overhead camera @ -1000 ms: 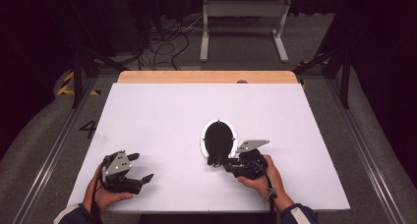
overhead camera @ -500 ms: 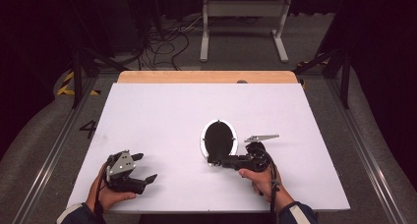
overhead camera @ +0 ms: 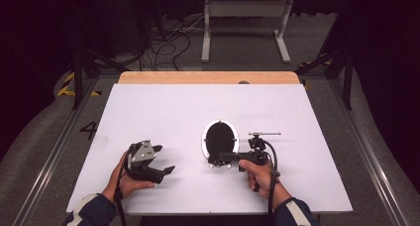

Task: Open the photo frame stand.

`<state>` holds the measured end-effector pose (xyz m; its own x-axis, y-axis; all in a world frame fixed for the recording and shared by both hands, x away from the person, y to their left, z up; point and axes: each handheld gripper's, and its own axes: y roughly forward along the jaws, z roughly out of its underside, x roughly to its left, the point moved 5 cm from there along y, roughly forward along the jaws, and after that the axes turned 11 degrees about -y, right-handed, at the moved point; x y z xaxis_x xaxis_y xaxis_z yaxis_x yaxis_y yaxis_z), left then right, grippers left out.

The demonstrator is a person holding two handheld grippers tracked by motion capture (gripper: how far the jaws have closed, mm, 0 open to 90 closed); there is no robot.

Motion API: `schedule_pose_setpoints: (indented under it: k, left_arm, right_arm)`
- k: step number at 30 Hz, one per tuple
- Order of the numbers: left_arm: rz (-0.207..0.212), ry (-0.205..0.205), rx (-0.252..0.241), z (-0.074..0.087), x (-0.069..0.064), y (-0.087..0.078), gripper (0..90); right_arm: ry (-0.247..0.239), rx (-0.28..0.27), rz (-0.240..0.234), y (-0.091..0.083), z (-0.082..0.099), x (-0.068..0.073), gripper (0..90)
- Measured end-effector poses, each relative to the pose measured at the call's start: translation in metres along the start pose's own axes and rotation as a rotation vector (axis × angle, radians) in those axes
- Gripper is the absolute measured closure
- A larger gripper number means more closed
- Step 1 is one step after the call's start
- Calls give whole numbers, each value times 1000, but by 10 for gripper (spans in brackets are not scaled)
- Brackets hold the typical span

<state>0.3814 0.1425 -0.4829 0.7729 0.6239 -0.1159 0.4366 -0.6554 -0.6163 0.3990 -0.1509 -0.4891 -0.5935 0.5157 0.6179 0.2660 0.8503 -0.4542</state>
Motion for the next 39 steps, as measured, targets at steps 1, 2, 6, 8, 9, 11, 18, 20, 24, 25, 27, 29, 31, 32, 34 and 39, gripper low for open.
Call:
schedule_pose_setpoints:
  k: [1, 2, 6, 8, 9, 11, 18, 20, 24, 25, 27, 29, 31, 32, 34, 39]
  left_arm:
    - [0, 0, 0, 0, 0, 0, 179]
    - [17, -2, -3, -7, 1, 7, 181]
    - [48, -23, -1, -22, 4, 25, 182]
    - [77, -38, 5, -28, 3, 34, 182]
    - [83, -43, 6, -31, 3, 38, 182]
    - [102, -56, -2, -38, 3, 46, 184]
    - [166, -109, -13, -57, 7, 65, 196]
    - [178, -120, -29, -62, 9, 69, 191]
    - [205, -115, 4, -62, 5, 79, 181]
    - [214, -124, 9, -62, 4, 81, 178]
    - [226, -133, 8, -63, 3, 82, 176]
    - [260, -150, 3, -65, 1, 83, 176]
    - [290, -160, 2, -66, 0, 83, 181]
    - [295, -164, 1, -66, 0, 84, 184]
    - [311, -167, 7, -67, -3, 85, 188]
    - [357, -184, 7, -67, -8, 86, 223]
  right_arm:
    - [0, 0, 0, 0, 0, 0, 565]
    - [6, -4, -6, 1, -1, -1, 576]
    - [-7, -3, -2, 1, 0, -2, 607]
    - [-15, -4, -4, 1, 0, -3, 625]
    - [-19, -4, -7, 1, 0, -3, 628]
    - [-35, -1, -5, 1, -1, -3, 633]
    - [-78, -6, -9, 1, 0, -2, 651]
    - [-103, -8, -20, 0, 0, -1, 665]
    - [-184, -13, -22, -1, 0, 2, 688]
    - [-196, -12, -23, -2, 1, 4, 694]
    - [-227, -10, -20, -2, 2, 5, 698]
    - [-257, -10, -14, -3, 2, 6, 703]
    - [-286, -5, -9, -3, 3, 8, 708]
    - [-295, -5, -8, -4, 3, 8, 710]
    - [-307, -2, -6, -4, 3, 9, 714]
    - [-333, 3, -3, -4, 4, 9, 718]
